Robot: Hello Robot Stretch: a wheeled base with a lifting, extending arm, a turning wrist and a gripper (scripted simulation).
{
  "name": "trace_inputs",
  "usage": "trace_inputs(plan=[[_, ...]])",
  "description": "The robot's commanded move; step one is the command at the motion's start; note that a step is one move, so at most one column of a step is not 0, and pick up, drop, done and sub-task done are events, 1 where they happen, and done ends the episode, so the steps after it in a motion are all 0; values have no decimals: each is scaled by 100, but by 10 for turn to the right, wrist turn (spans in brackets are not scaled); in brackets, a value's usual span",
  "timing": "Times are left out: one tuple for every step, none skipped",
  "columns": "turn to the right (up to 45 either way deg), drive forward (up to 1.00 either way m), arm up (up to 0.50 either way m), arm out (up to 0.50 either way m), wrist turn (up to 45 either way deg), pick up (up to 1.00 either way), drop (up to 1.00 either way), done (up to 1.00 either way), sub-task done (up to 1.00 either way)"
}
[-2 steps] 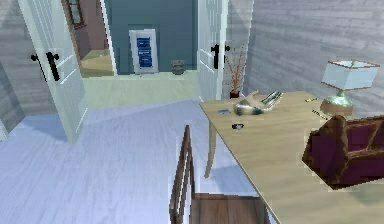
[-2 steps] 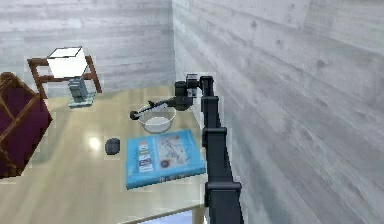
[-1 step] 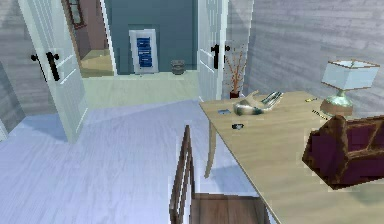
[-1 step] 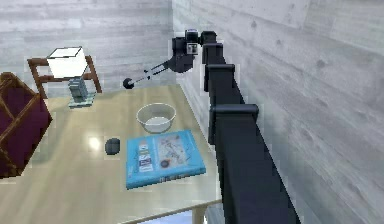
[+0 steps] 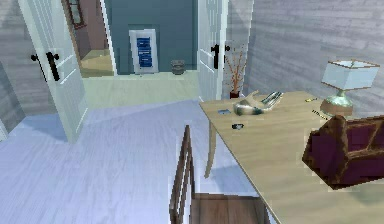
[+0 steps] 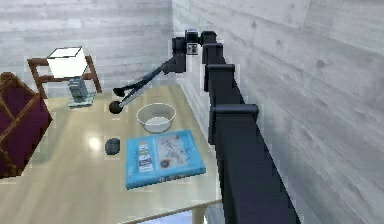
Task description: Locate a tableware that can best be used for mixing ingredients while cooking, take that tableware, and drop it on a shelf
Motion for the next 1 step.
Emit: trace_inputs(plan=[[0,0,0,0,-270,0,0,0,0]])
